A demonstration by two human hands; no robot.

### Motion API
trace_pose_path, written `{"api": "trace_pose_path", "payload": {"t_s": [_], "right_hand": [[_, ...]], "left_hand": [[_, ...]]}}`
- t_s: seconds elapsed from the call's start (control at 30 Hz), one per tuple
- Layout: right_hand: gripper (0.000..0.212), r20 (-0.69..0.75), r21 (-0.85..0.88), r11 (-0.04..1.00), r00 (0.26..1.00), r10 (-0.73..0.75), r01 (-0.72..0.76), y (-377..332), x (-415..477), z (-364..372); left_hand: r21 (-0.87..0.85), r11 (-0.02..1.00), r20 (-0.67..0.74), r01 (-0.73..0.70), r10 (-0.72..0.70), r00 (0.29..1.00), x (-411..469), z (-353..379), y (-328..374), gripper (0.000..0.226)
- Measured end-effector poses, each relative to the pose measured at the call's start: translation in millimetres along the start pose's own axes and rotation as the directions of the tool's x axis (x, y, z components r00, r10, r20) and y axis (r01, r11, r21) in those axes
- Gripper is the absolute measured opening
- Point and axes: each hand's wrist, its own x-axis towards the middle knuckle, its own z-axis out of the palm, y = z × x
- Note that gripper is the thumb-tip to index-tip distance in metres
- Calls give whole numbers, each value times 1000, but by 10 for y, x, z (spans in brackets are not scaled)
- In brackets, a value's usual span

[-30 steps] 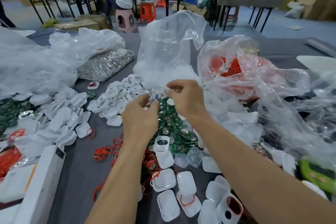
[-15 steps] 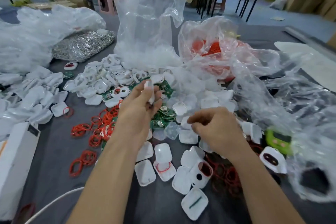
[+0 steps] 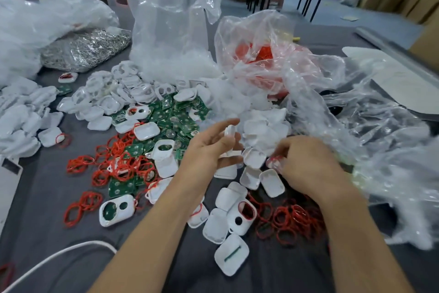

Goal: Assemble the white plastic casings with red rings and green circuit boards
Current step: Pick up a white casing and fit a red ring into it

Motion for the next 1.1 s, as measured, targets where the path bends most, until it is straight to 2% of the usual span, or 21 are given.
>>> {"api": "trace_pose_path", "payload": {"t_s": [0.07, 0.2, 0.27, 0.4, 0.47, 0.53, 0.6, 0.67, 0.77, 0.9, 1.0, 1.1], "right_hand": [[18, -11, 28, 1000, 1000, -5, 5, -33, 22, 22], [12, -139, 191, 979, 985, 103, -75, 26, 33, 9], [10, -225, 281, 959, 969, 103, -36, 54, 28, -28], [10, -285, 409, 910, 957, 60, 65, -5, 131, -135], [9, -302, 405, 907, 953, 10, 118, -82, 195, -123], [14, -277, 477, 867, 961, -6, 143, -132, 223, -65], [21, -235, 647, 754, 970, 55, 114, -141, 216, 12], [21, -203, 811, 578, 970, 131, 92, -145, 180, 81], [21, -184, 928, 354, 968, 169, 115, -189, 117, 173], [24, -161, 961, 240, 985, 70, 140, -258, 82, 222], [27, -106, 987, 120, 994, 12, 104, -275, 96, 235], [9, -71, 996, 45, 997, -3, 71, -293, 99, 244]], "left_hand": [[0, 999, 36, 41, -41, 998, 3, 7, -8, 29], [-47, 995, 77, 86, -82, 994, 7, -17, -27, 27], [-66, 993, 86, 94, -89, 992, 17, -30, -22, 26], [-52, 994, 85, 95, -90, 992, 52, -32, -29, 28], [-70, 993, 70, 99, -95, 993, 72, -38, -19, 29], [-79, 991, 66, 105, -100, 993, 86, -61, 0, 29], [-47, 994, 69, 98, -95, 993, 96, -91, 22, 32], [27, 997, 62, 73, -75, 995, 100, -111, 31, 43], [60, 996, 46, 67, -70, 997, 115, -135, 44, 49], [-155, 975, 156, 161, -137, 978, 110, -169, 93, 38], [-156, 966, 217, 204, -168, 962, 90, -180, 123, 36], [-133, 966, 231, 221, -187, 955, 87, -174, 123, 35]]}}
